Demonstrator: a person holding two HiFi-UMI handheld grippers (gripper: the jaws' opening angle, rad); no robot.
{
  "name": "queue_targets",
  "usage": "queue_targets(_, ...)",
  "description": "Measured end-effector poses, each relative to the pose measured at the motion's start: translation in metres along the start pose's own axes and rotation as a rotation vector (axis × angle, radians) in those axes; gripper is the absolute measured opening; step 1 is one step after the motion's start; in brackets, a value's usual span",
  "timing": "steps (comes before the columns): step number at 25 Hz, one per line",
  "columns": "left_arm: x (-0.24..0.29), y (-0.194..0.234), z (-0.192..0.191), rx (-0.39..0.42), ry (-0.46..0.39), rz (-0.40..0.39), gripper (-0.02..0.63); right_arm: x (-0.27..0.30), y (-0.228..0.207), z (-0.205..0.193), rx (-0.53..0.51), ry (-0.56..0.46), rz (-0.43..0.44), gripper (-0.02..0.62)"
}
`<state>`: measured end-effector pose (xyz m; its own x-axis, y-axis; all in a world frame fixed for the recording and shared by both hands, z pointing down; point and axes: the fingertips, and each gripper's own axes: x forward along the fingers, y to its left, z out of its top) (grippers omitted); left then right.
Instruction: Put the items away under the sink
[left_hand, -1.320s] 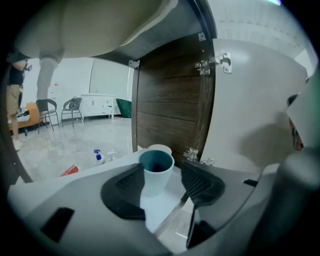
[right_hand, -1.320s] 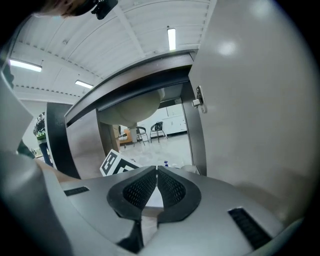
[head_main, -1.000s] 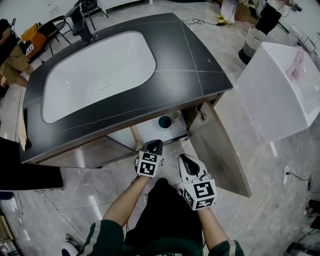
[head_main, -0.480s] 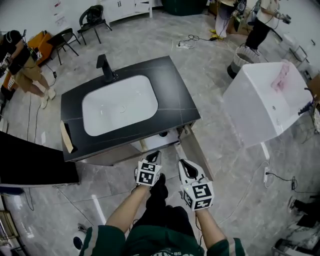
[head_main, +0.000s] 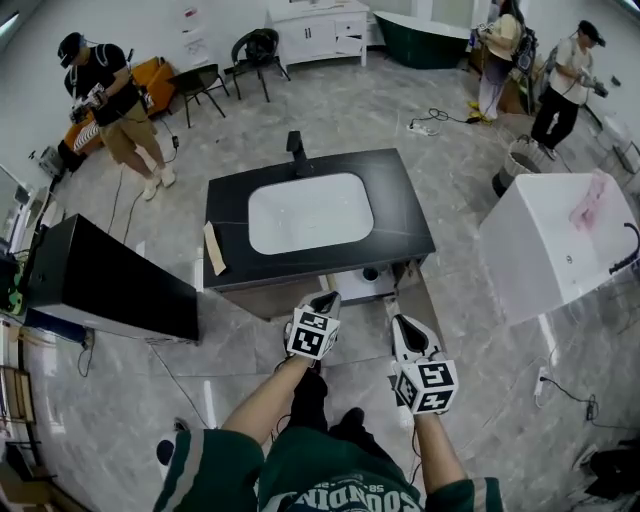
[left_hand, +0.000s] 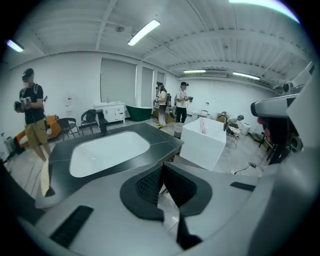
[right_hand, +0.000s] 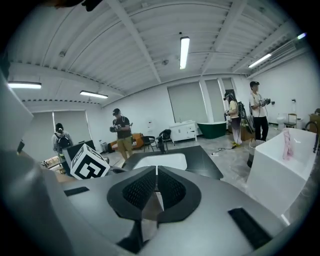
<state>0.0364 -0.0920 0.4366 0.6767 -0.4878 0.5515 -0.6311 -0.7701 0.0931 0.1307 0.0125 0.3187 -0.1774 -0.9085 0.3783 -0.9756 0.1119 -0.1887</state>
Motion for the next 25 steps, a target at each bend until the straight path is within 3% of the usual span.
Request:
queue_targets(3, -0.026, 0.038, 0.002, -0.057, -0.031, 0.035, 0.012, -0.002, 0.017, 0.012, -0.021, -0.001, 0.014, 0.043)
queue_targets(6, -0.063, 0.109, -0.003, -0.090, -0.040, 0.121, 0.020, 0.024, 0.049, 0.022, -0.038, -0.011, 0.050, 0.043)
queue_targets(15, -0.120, 0.320, -0.049, -0.162, 0.015, 0.301, 0.072, 0.146, 0.156, 0.052, -0.066, 0.035, 0.115, 0.043)
queue_targets(20, -0.118, 0.434, -0.087, -0.236, 0.048, 0.378, 0.083, 0.210, 0.203, 0.059, -0.088, 0.080, 0.115, 0.043)
queue_targets(25, -0.105, 0.506, -0.122, -0.276, 0.123, 0.406, 0.089, 0.252, 0.224, 0.060, -0.093, 0.123, 0.079, 0.043)
